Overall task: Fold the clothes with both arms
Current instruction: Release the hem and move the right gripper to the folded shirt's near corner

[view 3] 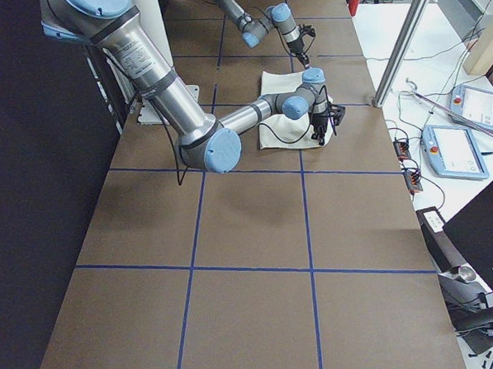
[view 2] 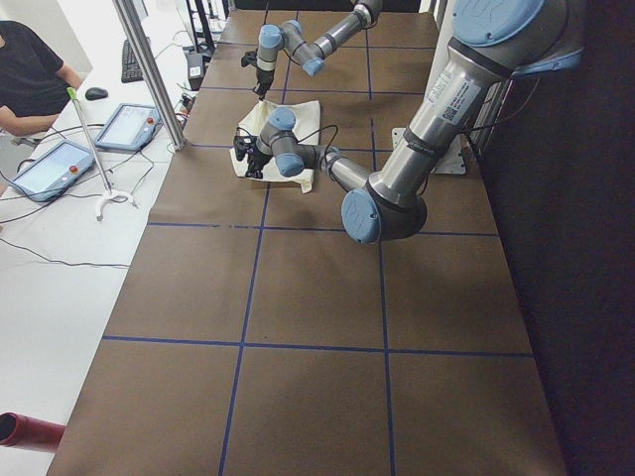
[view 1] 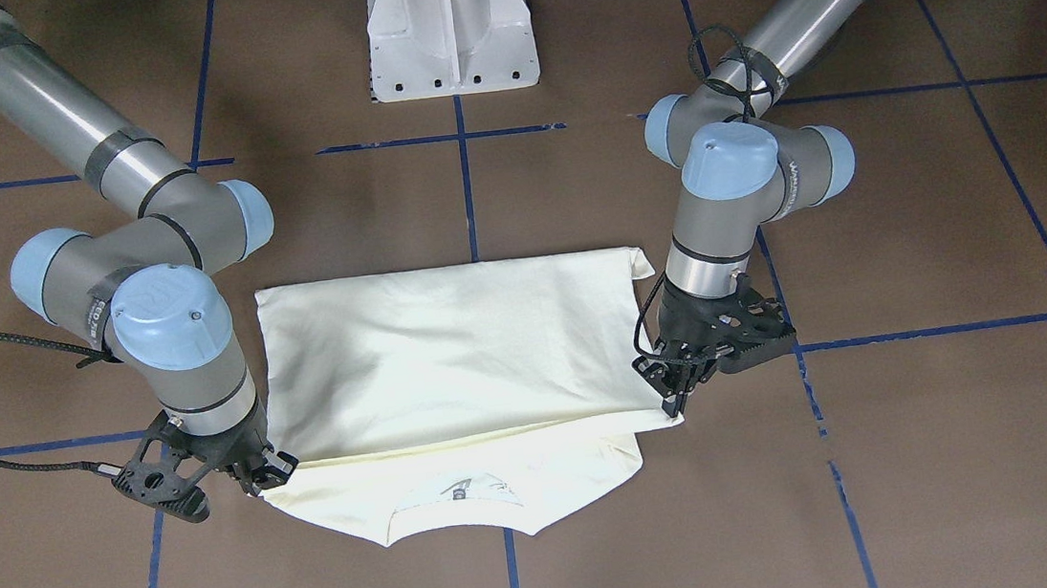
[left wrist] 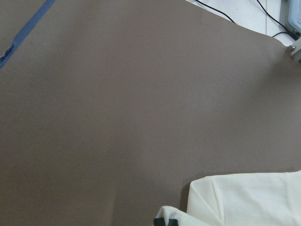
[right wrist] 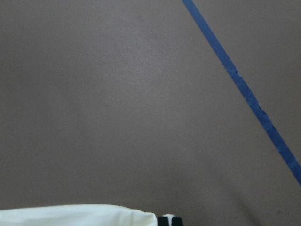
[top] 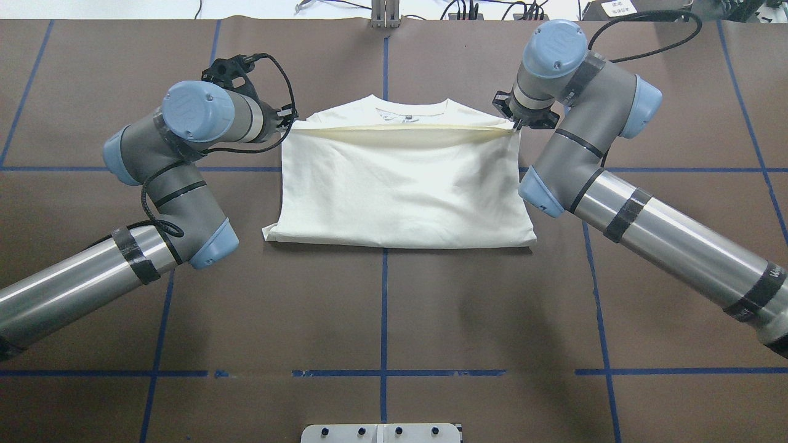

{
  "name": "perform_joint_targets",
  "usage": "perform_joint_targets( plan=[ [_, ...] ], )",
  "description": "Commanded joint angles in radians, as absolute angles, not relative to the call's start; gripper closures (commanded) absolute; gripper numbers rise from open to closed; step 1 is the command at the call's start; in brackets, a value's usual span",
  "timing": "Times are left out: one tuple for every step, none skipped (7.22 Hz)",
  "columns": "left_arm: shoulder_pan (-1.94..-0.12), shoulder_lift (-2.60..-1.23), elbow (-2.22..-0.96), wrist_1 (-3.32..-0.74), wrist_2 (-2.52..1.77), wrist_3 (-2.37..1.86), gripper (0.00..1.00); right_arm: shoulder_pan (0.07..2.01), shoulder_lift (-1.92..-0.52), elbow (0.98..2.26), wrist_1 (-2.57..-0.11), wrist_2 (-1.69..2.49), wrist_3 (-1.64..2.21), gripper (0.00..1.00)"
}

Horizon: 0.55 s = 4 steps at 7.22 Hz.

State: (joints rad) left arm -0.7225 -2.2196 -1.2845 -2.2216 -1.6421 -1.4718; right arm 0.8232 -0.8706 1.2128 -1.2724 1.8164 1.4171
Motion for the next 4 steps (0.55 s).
perform_joint_targets(
  plan=[
    [-0.723,-2.221,-1.269,-2.224,-1.637,-1.474,0.79,0.821,-0.87,1.212,-1.235,1.813,1.425,0.64],
    [-0.723,-2.223,-1.27,-2.226,-1.637,-1.474,0.72,0.819,-0.867,1.212,-1.235,1.815,1.427,0.47],
    [-0.723,-2.218,-1.27,-2.229,-1.637,-1.474,0.71,0.819,-0.859,1.218,-1.233,1.815,1.433,0.42],
    [-0.724,-2.214,-1.27,-2.241,-1.637,-1.476,0.71,0.819,-0.862,1.242,-1.232,1.822,1.44,0.39]
  ],
)
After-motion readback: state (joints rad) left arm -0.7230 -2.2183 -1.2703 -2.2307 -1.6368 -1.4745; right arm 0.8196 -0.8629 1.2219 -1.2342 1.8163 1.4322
